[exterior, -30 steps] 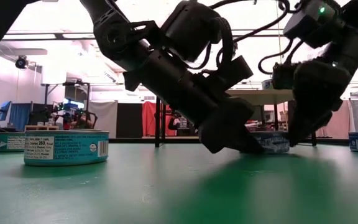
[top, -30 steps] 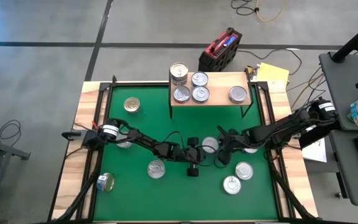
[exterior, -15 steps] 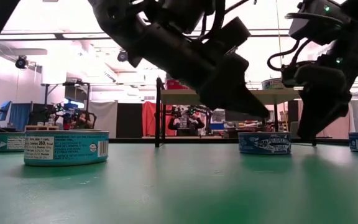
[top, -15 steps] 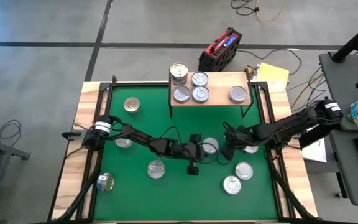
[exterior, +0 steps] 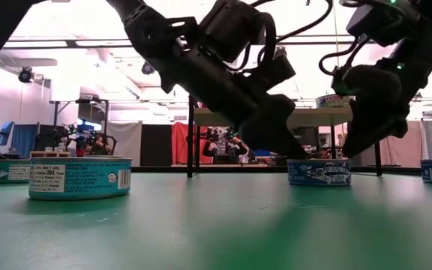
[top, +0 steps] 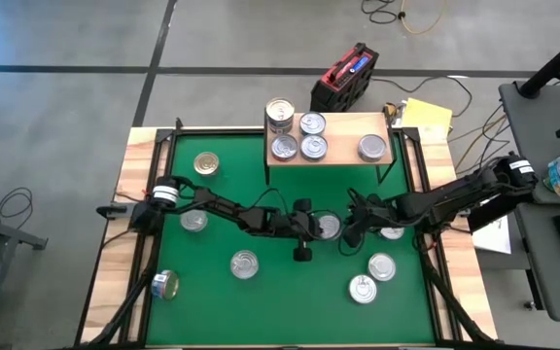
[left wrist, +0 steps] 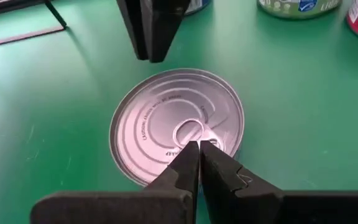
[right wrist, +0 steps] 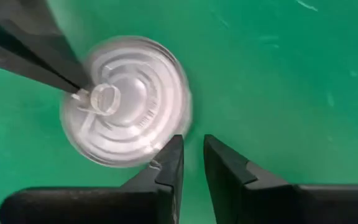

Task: Stack canned seafood by type on shelf
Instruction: Put the blue tuna can on the shelf

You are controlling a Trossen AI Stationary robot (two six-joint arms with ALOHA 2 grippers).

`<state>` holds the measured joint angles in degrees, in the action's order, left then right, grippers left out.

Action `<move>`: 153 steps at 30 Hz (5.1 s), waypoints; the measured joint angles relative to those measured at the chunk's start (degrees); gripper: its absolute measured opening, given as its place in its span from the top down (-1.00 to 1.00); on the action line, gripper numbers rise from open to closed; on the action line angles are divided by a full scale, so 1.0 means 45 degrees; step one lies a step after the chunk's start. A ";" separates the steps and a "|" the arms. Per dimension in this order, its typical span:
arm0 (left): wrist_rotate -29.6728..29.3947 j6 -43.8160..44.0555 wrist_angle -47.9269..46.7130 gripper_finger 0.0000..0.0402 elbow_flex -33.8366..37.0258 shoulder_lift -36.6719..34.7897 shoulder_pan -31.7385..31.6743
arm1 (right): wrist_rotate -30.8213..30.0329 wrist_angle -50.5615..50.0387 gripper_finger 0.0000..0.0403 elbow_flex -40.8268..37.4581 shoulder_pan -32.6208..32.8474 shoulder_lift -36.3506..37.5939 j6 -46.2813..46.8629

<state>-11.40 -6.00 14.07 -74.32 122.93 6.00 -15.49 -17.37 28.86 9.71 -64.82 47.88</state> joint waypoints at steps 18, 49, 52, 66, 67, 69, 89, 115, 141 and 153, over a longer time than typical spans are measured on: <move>-0.0053 0.0359 -0.0504 1.00 0.0019 -0.0034 0.0316 | 0.1920 0.0855 -0.23 -0.0010 -0.0999 0.0010 -0.0307; -0.0733 0.0471 0.1092 1.00 0.0996 -0.0029 0.0973 | 0.2547 0.4472 -0.51 -0.1631 -0.1002 0.0005 0.0533; -0.0733 0.0461 0.1121 1.00 0.0996 -0.0019 0.1014 | 0.2581 0.5191 -0.51 -0.1957 -0.0999 0.0005 0.0562; -0.0690 0.0543 0.1267 1.00 0.1017 -0.0005 0.1049 | 0.2799 0.7334 -0.54 -0.2849 -0.0996 -0.0563 0.1068; -0.0685 0.0543 0.1318 1.00 0.1030 -0.0002 0.1049 | 0.2807 0.7524 -0.54 -0.2878 -0.0976 -0.0728 0.1074; -0.0680 0.0548 0.1355 1.00 0.1035 0.0005 0.1049 | 0.2885 0.7995 -0.53 -0.2894 -0.0965 -0.1106 0.1021; -0.0627 0.0553 0.1305 1.00 0.1048 0.0028 0.1058 | 0.4237 0.8754 0.16 -0.1540 -0.0975 -0.2949 0.0125; -0.1460 -0.1129 0.5984 1.00 0.6557 -0.5576 0.1656 | 0.1702 0.5269 0.39 -0.1341 -0.0270 0.1869 -0.2192; -0.0701 0.3436 0.8256 -0.04 0.7285 -0.6494 0.0458 | 0.1082 1.2304 0.39 -0.1268 0.0259 -0.0513 -0.6146; 0.1778 0.3878 0.8295 -0.24 0.6715 -0.5785 -0.0229 | 0.0811 1.3053 0.39 -0.1058 0.0259 -0.0675 -0.7943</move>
<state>-3.40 11.45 51.40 -44.11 96.90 4.97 -11.84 41.37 24.10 10.87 -67.86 12.14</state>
